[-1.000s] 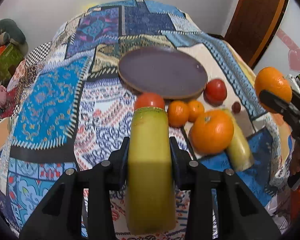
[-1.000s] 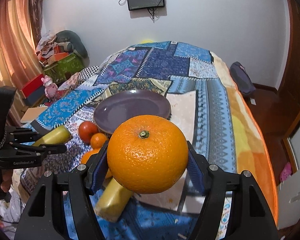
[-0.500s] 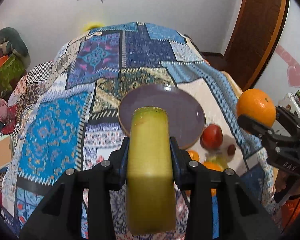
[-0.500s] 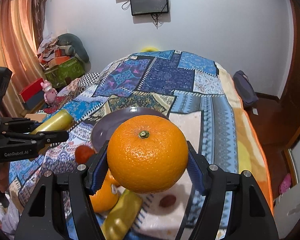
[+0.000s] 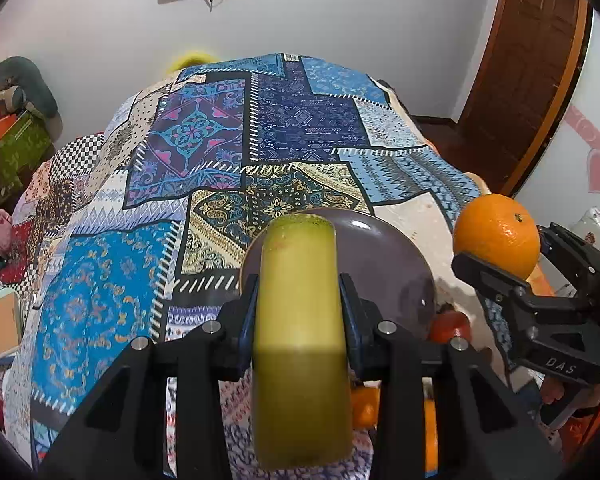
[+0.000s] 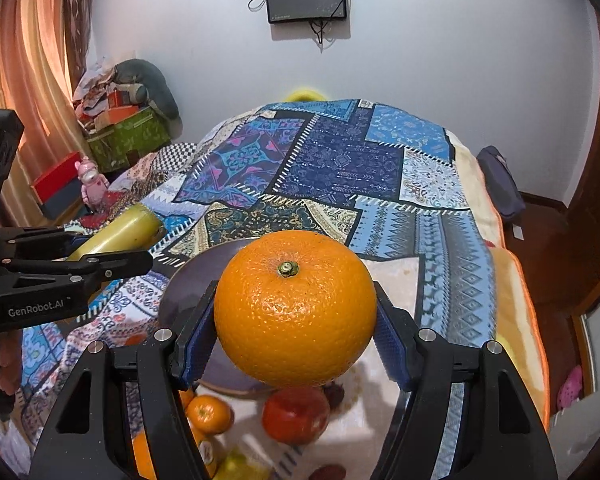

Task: Organize fruits
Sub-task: 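Lift and carry the cylinder and orange in both tools over the dark plate, then lower the cylinder and orange onto the plate and open both tools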

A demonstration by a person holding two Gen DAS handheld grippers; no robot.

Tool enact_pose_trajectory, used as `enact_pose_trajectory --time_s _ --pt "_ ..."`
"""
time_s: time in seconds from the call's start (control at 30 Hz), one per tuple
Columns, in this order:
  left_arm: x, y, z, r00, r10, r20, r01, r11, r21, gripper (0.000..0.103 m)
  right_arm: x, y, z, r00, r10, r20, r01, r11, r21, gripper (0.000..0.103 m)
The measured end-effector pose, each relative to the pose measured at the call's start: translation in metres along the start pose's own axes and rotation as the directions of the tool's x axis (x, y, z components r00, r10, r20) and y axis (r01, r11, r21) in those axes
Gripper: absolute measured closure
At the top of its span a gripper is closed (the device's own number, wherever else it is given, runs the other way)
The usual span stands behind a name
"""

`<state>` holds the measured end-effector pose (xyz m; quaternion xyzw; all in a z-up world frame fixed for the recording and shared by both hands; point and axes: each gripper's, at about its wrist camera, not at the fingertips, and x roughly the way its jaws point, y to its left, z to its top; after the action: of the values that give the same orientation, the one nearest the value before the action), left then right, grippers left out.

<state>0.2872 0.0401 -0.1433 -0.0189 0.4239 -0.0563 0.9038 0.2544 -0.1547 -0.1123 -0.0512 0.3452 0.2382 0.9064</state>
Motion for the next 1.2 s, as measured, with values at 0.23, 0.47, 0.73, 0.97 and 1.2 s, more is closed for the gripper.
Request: enact_pose_trajectory --time_s 0.23,0.47,0.73,0.97,1.2 --pt "0.034 0.006 0.015 1.000 -0.005 -0.027 0.004 1.000 -0.018 0.066 0.031 -0.003 0.006 0.998 0.012 -0.054 -0.013 1.000 -0.024 0.037" --pt "0.068 0.014 0.023 0.997 -0.010 -0.071 0.007 0.999 -0.037 0.066 0.062 -0.004 0.011 0.992 0.013 -0.129 -0.022 0.997 -0.069 0.037" --pt "0.097 0.016 0.027 0.993 -0.016 -0.116 0.012 0.999 -0.038 0.066 0.092 -0.004 0.010 0.976 0.025 -0.218 -0.052 0.992 -0.118 0.037" --pt "0.111 0.014 0.021 0.990 -0.007 -0.142 0.004 1.000 -0.022 0.066 0.106 0.002 0.004 0.960 0.029 -0.278 -0.075 0.985 -0.156 0.037" --pt "0.118 0.016 0.016 0.986 0.001 -0.164 -0.005 1.000 -0.024 0.066 0.113 0.002 0.003 0.950 0.042 -0.310 -0.094 0.983 -0.156 0.036"
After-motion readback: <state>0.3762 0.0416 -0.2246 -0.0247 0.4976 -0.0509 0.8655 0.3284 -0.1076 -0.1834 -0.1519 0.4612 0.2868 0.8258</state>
